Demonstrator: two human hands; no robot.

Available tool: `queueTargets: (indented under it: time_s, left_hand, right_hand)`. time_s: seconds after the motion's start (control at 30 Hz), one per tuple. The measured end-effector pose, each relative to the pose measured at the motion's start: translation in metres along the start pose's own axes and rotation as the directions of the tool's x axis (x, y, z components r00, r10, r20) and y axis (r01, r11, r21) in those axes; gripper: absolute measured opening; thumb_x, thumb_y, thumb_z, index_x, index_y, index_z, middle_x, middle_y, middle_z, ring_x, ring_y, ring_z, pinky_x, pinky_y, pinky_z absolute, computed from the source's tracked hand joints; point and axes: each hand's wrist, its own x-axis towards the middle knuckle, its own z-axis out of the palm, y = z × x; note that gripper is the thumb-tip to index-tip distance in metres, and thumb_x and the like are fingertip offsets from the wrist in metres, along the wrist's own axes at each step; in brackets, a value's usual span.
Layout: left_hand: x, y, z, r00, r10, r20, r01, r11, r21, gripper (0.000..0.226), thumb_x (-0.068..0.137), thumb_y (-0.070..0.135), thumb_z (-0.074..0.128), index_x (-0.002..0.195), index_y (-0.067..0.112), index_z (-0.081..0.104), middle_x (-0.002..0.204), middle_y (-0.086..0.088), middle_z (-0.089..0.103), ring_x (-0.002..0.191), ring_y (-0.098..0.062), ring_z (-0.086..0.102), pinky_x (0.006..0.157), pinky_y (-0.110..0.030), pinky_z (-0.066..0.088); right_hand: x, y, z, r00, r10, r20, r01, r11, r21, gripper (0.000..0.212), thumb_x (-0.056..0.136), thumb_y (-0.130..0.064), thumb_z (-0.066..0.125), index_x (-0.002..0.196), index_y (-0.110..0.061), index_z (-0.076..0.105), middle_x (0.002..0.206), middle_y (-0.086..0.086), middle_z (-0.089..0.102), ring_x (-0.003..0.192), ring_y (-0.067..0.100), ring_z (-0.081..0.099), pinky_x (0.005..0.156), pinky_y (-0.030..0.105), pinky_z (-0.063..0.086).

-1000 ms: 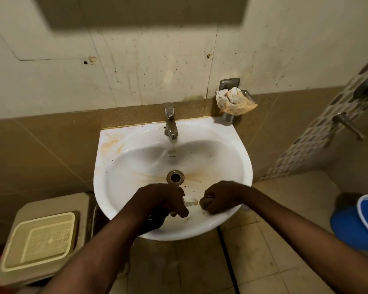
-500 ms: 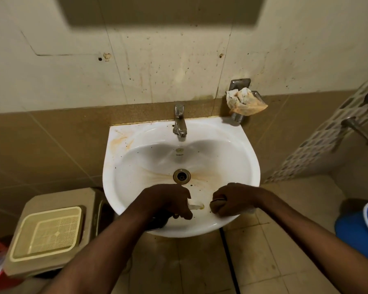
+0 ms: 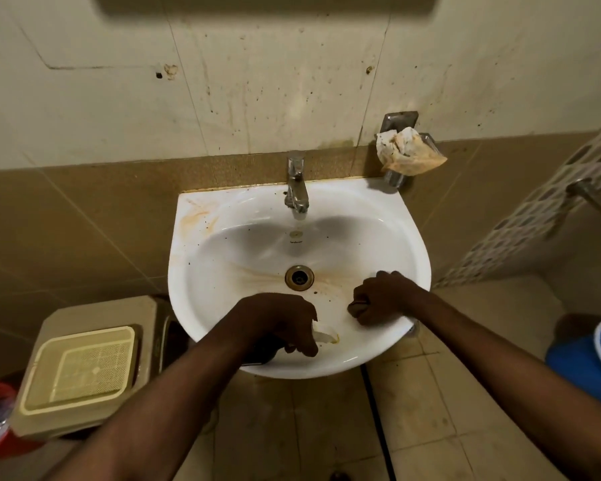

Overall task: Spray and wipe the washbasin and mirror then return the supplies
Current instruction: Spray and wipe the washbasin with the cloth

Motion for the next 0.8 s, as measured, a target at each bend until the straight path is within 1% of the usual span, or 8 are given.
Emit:
queueTargets:
  time_s: [0.1, 0.2, 0.27, 0.33, 0.47, 0.57, 0.63, 0.8]
  left_hand:
    - [-0.001, 0.002, -0.001, 0.998, -0.047, 0.042, 0.048, 0.999, -0.015, 0.037, 0.078, 0.027, 0.071, 0.108, 0.006, 0.065, 0.066, 0.004, 0.062, 0.064, -0.013, 0.06, 0.064, -0.024, 0.049]
    - [-0.006, -0.004, 0.0, 0.999, -0.051, -0.017, 0.051, 0.999, -0.004, 0.035, 0.077, 0.028, 0.071, 0.107, 0.012, 0.062, 0.071, 0.003, 0.065, 0.065, -0.012, 0.061, 0.064, -0.025, 0.049]
    - [-0.007, -0.01, 0.0, 0.991, 0.029, -0.13, -0.021, 0.998, 0.063, 0.016, 0.078, 0.03, 0.068, 0.089, 0.021, 0.061, 0.077, -0.001, 0.07, 0.059, -0.008, 0.058, 0.061, -0.024, 0.046]
    - [-0.008, -0.013, -0.002, 0.986, 0.061, -0.155, -0.037, 0.988, 0.149, 0.013, 0.079, 0.031, 0.066, 0.078, 0.022, 0.057, 0.087, -0.004, 0.069, 0.065, -0.01, 0.055, 0.066, -0.026, 0.044]
    - [-0.004, -0.018, -0.01, 0.994, -0.024, -0.11, 0.052, 0.963, 0.264, 0.032, 0.083, 0.034, 0.064, 0.105, 0.011, 0.063, 0.109, -0.008, 0.066, 0.093, -0.022, 0.06, 0.073, -0.028, 0.041]
    - [-0.002, -0.025, -0.011, 0.992, -0.031, -0.126, 0.066, 0.955, 0.29, 0.039, 0.084, 0.036, 0.063, 0.116, 0.014, 0.061, 0.119, -0.007, 0.063, 0.105, -0.023, 0.058, 0.078, -0.029, 0.04]
    - [0.0, -0.029, -0.007, 0.989, -0.032, -0.145, 0.078, 0.943, 0.324, 0.048, 0.084, 0.038, 0.062, 0.127, 0.016, 0.055, 0.126, -0.006, 0.059, 0.114, -0.024, 0.055, 0.08, -0.028, 0.037]
    - [-0.007, -0.029, -0.003, 0.979, 0.023, -0.202, 0.056, 0.925, 0.376, 0.052, 0.085, 0.041, 0.06, 0.131, 0.018, 0.054, 0.128, -0.006, 0.058, 0.116, -0.023, 0.054, 0.09, -0.031, 0.042]
  right_hand:
    - [-0.01, 0.007, -0.008, 0.982, -0.071, 0.172, 0.039, 0.983, 0.182, 0.019, 0.075, -0.055, 0.047, 0.078, -0.038, 0.056, 0.087, -0.015, 0.063, 0.087, 0.015, 0.056, 0.076, 0.03, 0.042]
    - [-0.017, 0.003, -0.012, 0.998, 0.055, 0.024, -0.055, 0.998, 0.013, 0.025, 0.073, -0.052, 0.044, 0.072, -0.029, 0.053, 0.076, -0.012, 0.06, 0.081, 0.018, 0.051, 0.072, 0.032, 0.033]
    - [-0.018, -0.011, -0.006, 0.992, 0.09, -0.088, -0.094, 0.995, -0.041, 0.031, 0.073, -0.052, 0.041, 0.074, -0.025, 0.055, 0.075, -0.01, 0.059, 0.079, 0.02, 0.049, 0.071, 0.032, 0.031]
    - [-0.023, -0.032, 0.001, 0.999, 0.002, -0.032, 0.003, 0.987, 0.159, 0.036, 0.074, -0.056, 0.039, 0.079, -0.024, 0.057, 0.079, -0.007, 0.063, 0.079, 0.018, 0.055, 0.068, 0.031, 0.04]
    - [-0.027, -0.054, 0.005, 0.967, -0.226, 0.119, 0.148, 0.877, 0.458, 0.034, 0.073, -0.056, 0.049, 0.097, -0.035, 0.058, 0.092, -0.014, 0.064, 0.086, 0.01, 0.059, 0.077, 0.031, 0.049]
    - [-0.005, -0.028, 0.009, 0.991, -0.066, 0.12, 0.044, 0.983, 0.18, 0.036, 0.077, -0.059, 0.041, 0.097, -0.032, 0.054, 0.093, -0.008, 0.059, 0.091, 0.018, 0.053, 0.08, 0.035, 0.043]
    - [0.017, -0.014, 0.018, 0.999, 0.039, -0.013, -0.039, 0.999, 0.003, 0.042, 0.086, -0.059, 0.037, 0.107, -0.026, 0.052, 0.102, 0.002, 0.055, 0.097, 0.026, 0.048, 0.087, 0.042, 0.037]
    - [0.054, -0.034, 0.031, 0.981, -0.054, -0.186, 0.065, 0.996, 0.059, 0.041, 0.091, -0.056, 0.042, 0.108, -0.021, 0.054, 0.106, 0.007, 0.055, 0.1, 0.03, 0.048, 0.09, 0.042, 0.038]
